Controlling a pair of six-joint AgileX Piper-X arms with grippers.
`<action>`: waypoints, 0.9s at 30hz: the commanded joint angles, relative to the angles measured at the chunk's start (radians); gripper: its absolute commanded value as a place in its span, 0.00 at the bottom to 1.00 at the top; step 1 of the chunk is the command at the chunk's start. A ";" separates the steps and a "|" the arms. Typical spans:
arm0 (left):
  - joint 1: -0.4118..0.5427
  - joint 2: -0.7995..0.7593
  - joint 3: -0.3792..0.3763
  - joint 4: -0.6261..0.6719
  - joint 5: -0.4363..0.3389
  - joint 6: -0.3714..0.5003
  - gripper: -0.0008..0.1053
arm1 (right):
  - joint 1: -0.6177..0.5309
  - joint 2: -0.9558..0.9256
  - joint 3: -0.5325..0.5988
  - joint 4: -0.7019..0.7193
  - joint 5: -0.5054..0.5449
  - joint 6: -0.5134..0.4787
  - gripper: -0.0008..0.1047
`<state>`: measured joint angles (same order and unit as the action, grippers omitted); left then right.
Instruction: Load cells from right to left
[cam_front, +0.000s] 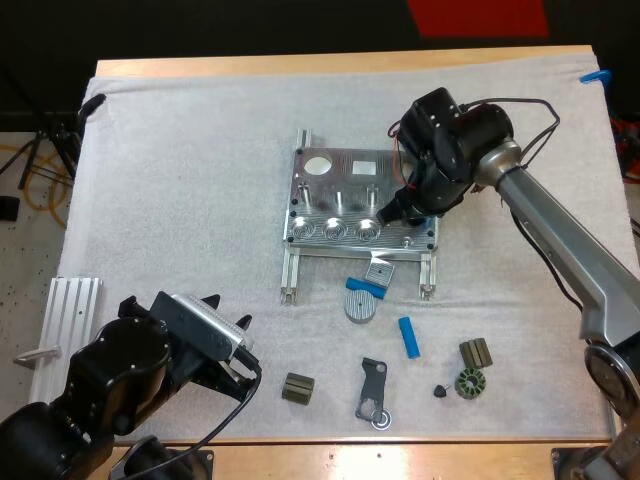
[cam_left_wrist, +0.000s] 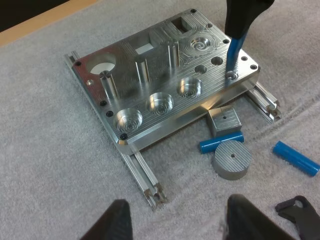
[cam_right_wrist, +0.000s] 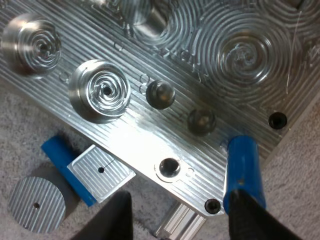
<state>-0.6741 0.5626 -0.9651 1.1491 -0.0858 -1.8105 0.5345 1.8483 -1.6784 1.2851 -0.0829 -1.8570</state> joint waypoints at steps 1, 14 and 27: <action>0.003 -0.004 -0.003 -0.010 0.000 -0.002 0.41 | 0.001 0.005 -0.006 0.009 -0.004 0.008 0.43; 0.003 -0.004 -0.003 -0.010 0.000 -0.002 0.41 | 0.001 0.057 -0.006 -0.026 0.003 0.006 0.43; 0.003 -0.004 -0.003 -0.010 0.000 -0.002 0.41 | 0.001 0.057 -0.006 -0.031 0.083 -0.018 0.43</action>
<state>-0.6741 0.5626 -0.9651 1.1491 -0.0858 -1.8105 0.5369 1.9121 -1.6824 1.2547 0.0000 -1.8687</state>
